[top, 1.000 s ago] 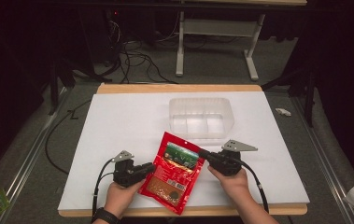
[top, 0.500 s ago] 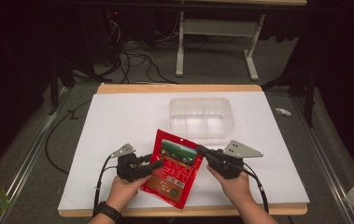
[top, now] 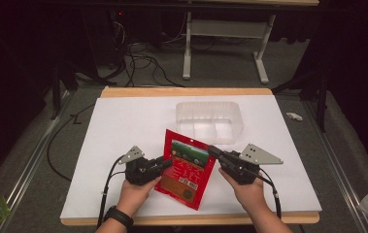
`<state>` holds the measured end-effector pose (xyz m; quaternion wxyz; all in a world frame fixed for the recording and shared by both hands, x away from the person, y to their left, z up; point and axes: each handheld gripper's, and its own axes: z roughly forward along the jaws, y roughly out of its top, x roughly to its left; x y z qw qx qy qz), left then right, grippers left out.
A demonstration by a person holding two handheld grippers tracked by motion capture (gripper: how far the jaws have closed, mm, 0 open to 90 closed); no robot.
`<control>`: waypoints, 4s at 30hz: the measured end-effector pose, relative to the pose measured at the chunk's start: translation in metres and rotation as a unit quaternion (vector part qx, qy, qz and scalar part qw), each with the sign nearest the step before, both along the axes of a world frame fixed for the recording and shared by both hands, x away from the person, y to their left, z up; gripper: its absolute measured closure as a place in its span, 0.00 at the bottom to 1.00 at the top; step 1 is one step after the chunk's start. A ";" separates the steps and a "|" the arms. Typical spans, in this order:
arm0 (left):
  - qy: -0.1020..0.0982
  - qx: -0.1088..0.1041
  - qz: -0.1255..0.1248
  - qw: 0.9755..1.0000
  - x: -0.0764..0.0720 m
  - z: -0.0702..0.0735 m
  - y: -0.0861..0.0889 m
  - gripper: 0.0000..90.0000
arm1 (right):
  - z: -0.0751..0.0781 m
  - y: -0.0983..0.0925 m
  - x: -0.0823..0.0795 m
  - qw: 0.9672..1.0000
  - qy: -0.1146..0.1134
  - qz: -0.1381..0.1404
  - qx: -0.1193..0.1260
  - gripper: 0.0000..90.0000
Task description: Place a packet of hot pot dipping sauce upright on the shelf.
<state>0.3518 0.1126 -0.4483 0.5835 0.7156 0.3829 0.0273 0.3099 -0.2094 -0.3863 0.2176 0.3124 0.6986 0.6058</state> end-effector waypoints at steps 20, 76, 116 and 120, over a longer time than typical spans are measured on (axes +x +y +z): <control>-0.063 0.025 -0.002 0.998 -0.012 0.000 0.000 1.00 | -0.015 -0.012 0.010 0.998 0.060 0.007 0.031 0.61; -0.047 0.048 0.019 0.998 -0.012 -0.004 0.000 0.64 | -0.060 0.023 0.008 0.975 0.198 0.100 0.025 0.94; -0.079 0.139 0.062 0.985 -0.015 -0.008 0.019 0.29 | -0.018 -0.054 0.005 0.996 0.081 -0.031 0.012 0.95; -0.079 0.140 0.063 0.985 -0.014 -0.009 0.019 0.29 | -0.014 -0.069 0.005 0.996 0.072 -0.056 0.012 0.95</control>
